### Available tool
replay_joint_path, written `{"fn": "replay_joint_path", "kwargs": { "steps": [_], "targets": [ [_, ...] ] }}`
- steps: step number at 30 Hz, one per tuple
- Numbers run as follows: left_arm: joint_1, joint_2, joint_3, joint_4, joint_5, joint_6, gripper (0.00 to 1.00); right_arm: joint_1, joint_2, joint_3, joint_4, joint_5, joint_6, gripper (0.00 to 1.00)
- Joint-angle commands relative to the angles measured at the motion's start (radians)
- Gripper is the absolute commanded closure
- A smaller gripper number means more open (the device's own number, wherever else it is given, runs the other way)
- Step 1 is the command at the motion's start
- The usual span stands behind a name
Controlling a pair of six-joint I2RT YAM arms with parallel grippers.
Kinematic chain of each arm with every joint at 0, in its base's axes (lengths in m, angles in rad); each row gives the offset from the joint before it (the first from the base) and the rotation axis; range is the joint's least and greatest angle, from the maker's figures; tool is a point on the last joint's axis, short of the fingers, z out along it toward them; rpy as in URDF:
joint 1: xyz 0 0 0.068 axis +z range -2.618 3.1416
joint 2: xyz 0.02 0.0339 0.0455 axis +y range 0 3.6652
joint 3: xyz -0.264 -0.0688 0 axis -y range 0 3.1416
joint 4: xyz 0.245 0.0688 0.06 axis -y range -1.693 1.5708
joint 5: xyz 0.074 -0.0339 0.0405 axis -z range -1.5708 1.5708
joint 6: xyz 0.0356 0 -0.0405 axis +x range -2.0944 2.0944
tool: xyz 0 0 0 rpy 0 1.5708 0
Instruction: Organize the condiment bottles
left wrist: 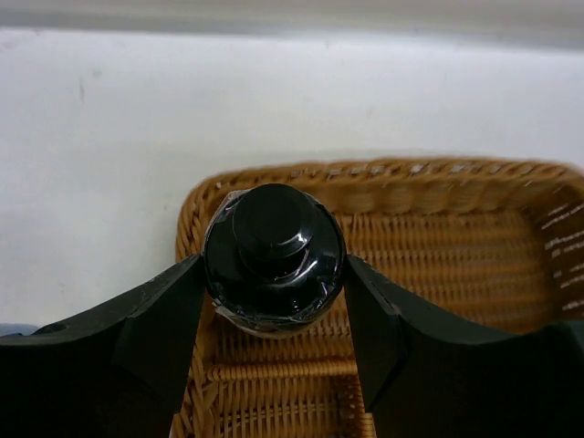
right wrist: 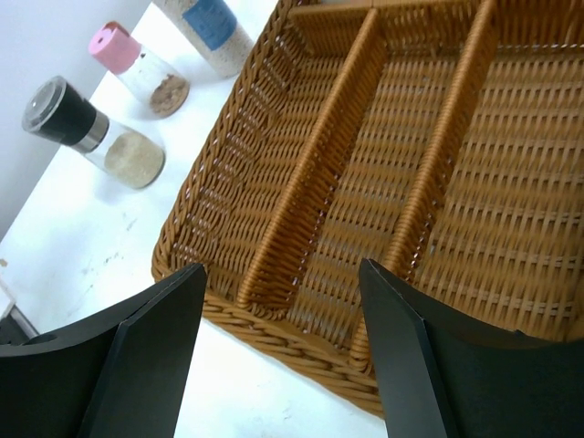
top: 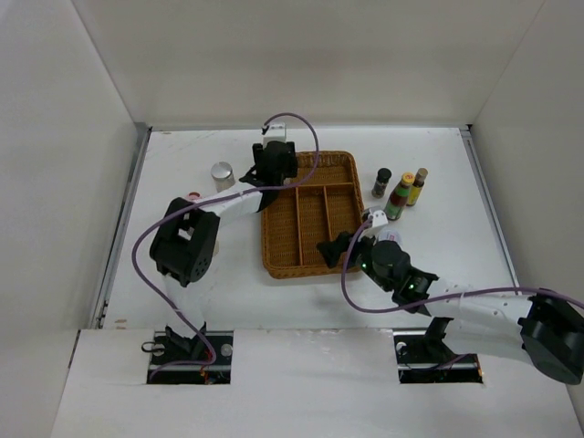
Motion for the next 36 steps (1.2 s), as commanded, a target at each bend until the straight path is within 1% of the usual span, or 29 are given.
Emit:
{"fn": "replay_joint_path", "kwargs": {
  "steps": [1, 2, 4, 5, 8, 9, 10, 12, 15, 18, 20, 22, 24, 27, 30, 33, 36],
  "targets": [
    [0.011, -0.006, 0.081, 0.103, 0.027, 0.007, 0.75, -0.010, -0.021, -0.005, 0.054, 0.006, 0.005, 0.25],
    [0.013, 0.009, 0.078, 0.106, 0.033, 0.004, 0.73, -0.015, -0.022, -0.008, 0.058, 0.006, 0.005, 0.25],
    [0.008, 0.034, 0.062, 0.114, 0.031, 0.003, 0.63, -0.027, -0.022, -0.007, 0.054, 0.002, 0.006, 0.25],
    [0.002, 0.040, 0.049, 0.125, 0.030, 0.003, 0.55, -0.027, -0.022, -0.007, 0.054, 0.002, 0.006, 0.25],
    [-0.015, 0.005, -0.011, 0.166, 0.024, 0.001, 0.24, -0.030, -0.007, -0.007, 0.061, 0.000, 0.008, 0.24],
    [-0.021, -0.024, -0.033, 0.184, 0.019, 0.001, 0.18, -0.030, -0.002, -0.004, 0.060, 0.000, 0.009, 0.24],
    [-0.027, -0.062, -0.059, 0.203, 0.010, 0.003, 0.14, -0.030, 0.001, -0.002, 0.058, -0.003, 0.009, 0.23],
    [-0.039, -0.137, -0.100, 0.224, -0.013, 0.007, 0.10, -0.029, 0.007, -0.001, 0.061, -0.003, 0.008, 0.22],
    [-0.044, -0.283, -0.184, 0.231, -0.067, 0.009, 0.08, -0.032, 0.022, 0.003, 0.061, -0.006, 0.011, 0.22],
    [-0.023, -0.424, -0.295, 0.218, -0.140, -0.005, 0.10, -0.032, 0.016, 0.003, 0.063, -0.006, 0.011, 0.21],
    [0.000, -0.495, -0.353, 0.183, -0.188, -0.014, 0.10, -0.036, 0.024, 0.001, 0.064, -0.006, 0.016, 0.21],
    [0.034, -0.532, -0.384, 0.127, -0.204, -0.029, 0.10, -0.035, 0.028, 0.004, 0.061, -0.012, 0.019, 0.21],
    [0.083, -0.532, -0.386, 0.070, -0.184, -0.055, 0.11, -0.035, 0.035, 0.009, 0.064, -0.014, 0.017, 0.20],
    [0.128, -0.503, -0.363, 0.001, -0.179, -0.068, 0.11, -0.036, 0.053, 0.013, 0.066, -0.020, 0.019, 0.20],
    [0.166, -0.457, -0.357, 0.005, -0.176, -0.074, 0.12, -0.035, 0.050, 0.013, 0.066, -0.020, 0.016, 0.18],
    [0.189, -0.390, -0.320, -0.006, -0.167, -0.074, 0.13, -0.038, 0.058, 0.012, 0.069, -0.027, 0.019, 0.17],
    [0.209, -0.322, -0.291, 0.000, -0.158, -0.074, 0.17, -0.035, 0.055, 0.010, 0.069, -0.023, 0.017, 0.16]
  ]
}}
